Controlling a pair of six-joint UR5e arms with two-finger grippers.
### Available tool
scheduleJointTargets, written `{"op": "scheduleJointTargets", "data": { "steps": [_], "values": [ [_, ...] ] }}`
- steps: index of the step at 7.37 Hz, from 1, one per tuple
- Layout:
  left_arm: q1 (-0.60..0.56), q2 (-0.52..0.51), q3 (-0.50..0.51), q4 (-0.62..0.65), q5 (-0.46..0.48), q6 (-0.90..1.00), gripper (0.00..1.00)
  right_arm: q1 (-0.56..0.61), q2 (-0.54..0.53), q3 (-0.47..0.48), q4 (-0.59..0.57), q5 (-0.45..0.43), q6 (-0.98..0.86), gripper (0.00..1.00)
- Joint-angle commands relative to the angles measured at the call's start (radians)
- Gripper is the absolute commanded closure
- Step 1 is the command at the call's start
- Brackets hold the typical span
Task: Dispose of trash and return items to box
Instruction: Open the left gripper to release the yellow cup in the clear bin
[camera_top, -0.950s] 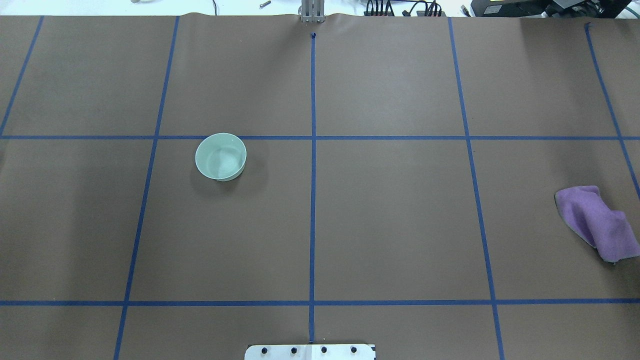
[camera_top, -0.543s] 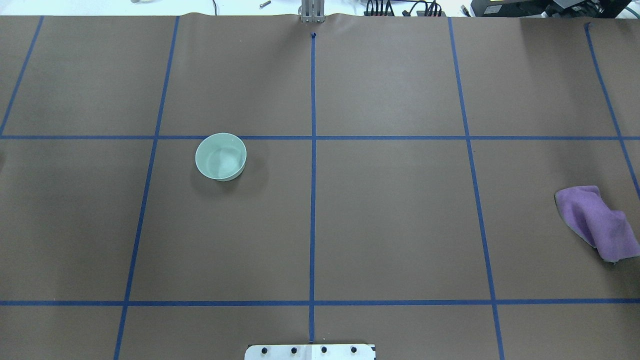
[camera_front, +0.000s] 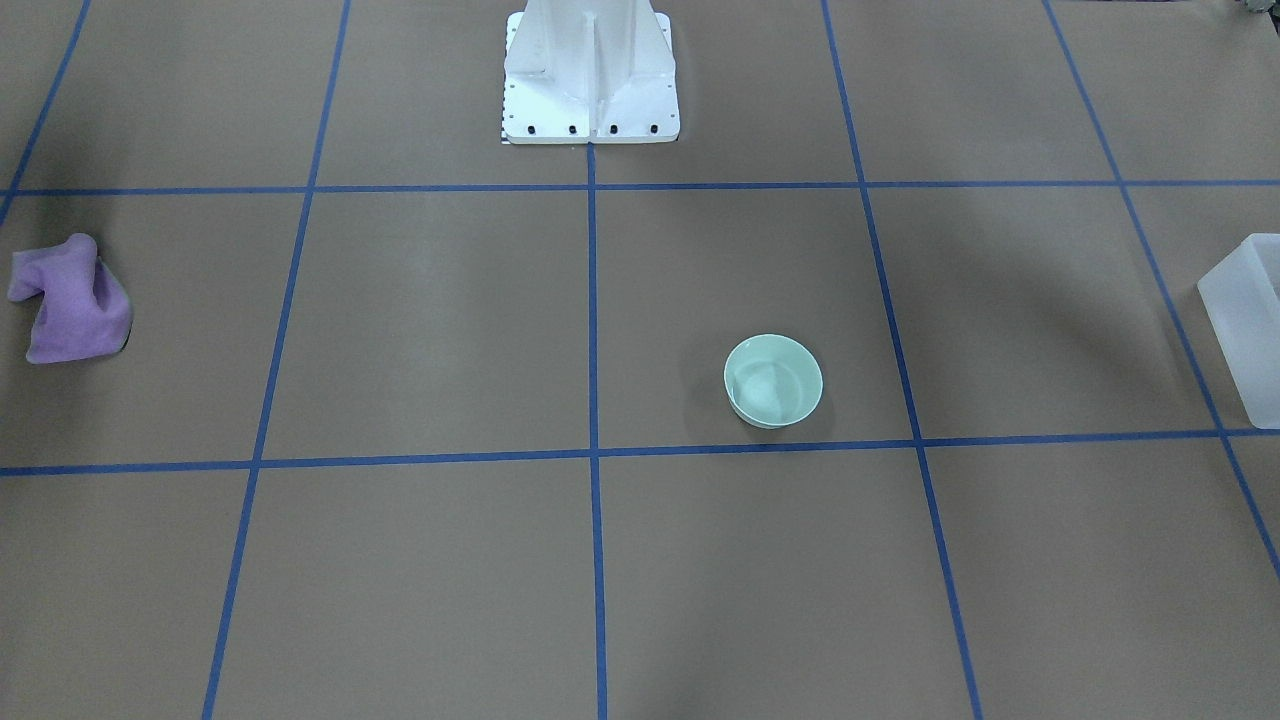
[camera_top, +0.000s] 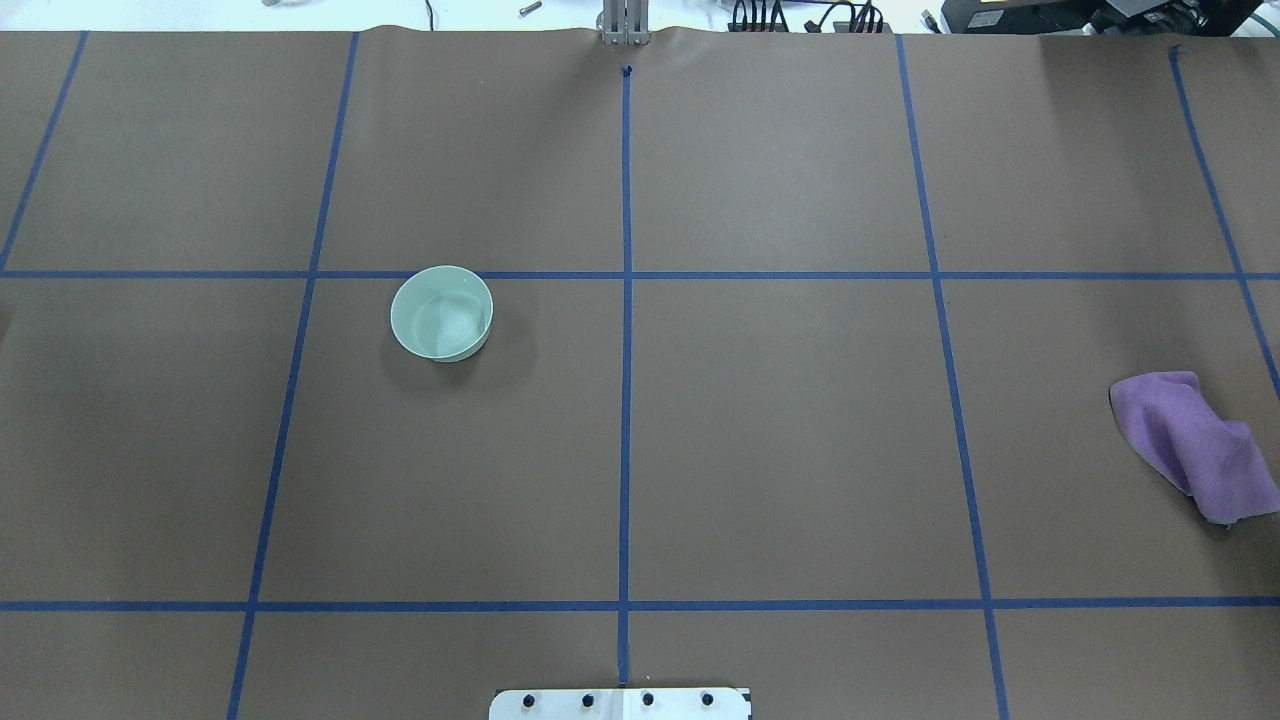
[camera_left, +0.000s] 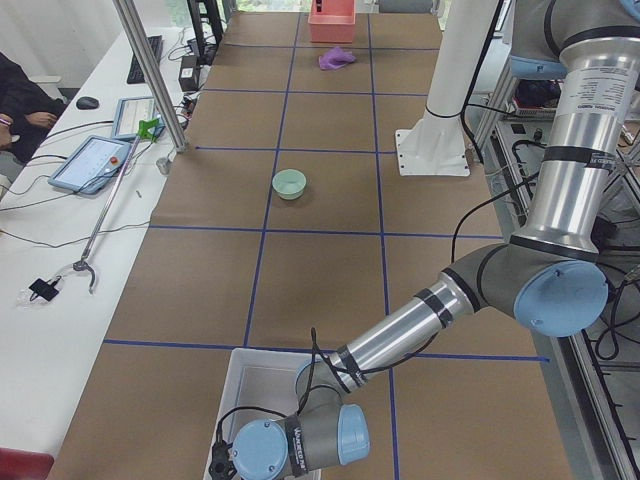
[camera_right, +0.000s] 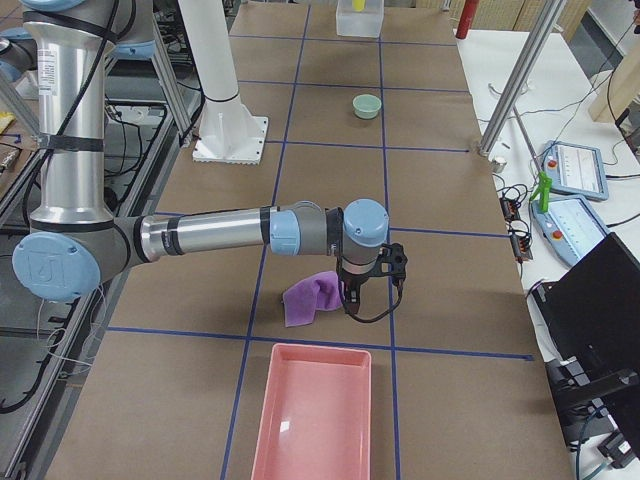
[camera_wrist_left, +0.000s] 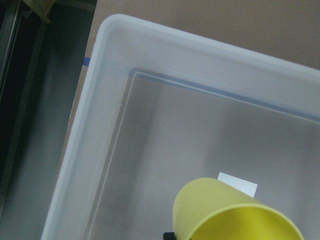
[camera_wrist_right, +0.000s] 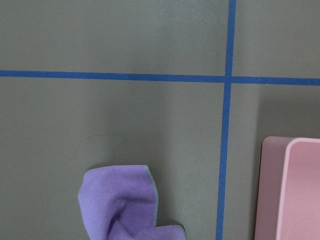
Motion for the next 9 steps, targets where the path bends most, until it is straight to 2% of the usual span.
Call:
{"op": "scheduleJointTargets", "data": {
  "steps": [1,2,3,4,6,7,8,9],
  "values": [
    [0.0,0.01,0.031,-0.039,-0.003,0.001,1.0,0.0,0.0,-0.001,0.0,0.0,0.0,0.0],
    [0.0,0.01,0.031,-0.047,-0.003,0.004,0.39,0.0,0.0,-0.001,-0.002,0.0,0.002,0.0],
    [0.0,0.011,0.034,-0.072,-0.003,0.004,0.26,0.001,0.0,-0.001,0.0,0.002,0.002,0.0],
    [0.0,0.014,0.032,-0.099,-0.003,0.011,0.02,0.0,0.0,-0.001,0.0,0.0,0.002,0.0],
    [-0.018,-0.003,0.006,-0.128,-0.003,0.011,0.01,0.0,0.0,-0.001,-0.002,0.002,0.002,0.0],
    [-0.046,-0.004,-0.056,-0.114,-0.001,0.008,0.01,0.0,0.0,-0.004,-0.002,0.002,0.0,0.0],
    [-0.049,-0.004,-0.153,-0.066,0.0,-0.005,0.01,0.0,0.001,-0.004,-0.002,0.002,0.002,0.0],
    [-0.051,-0.021,-0.292,0.111,0.0,-0.008,0.01,0.0,0.0,-0.002,-0.002,0.002,0.002,0.0]
  ]
}}
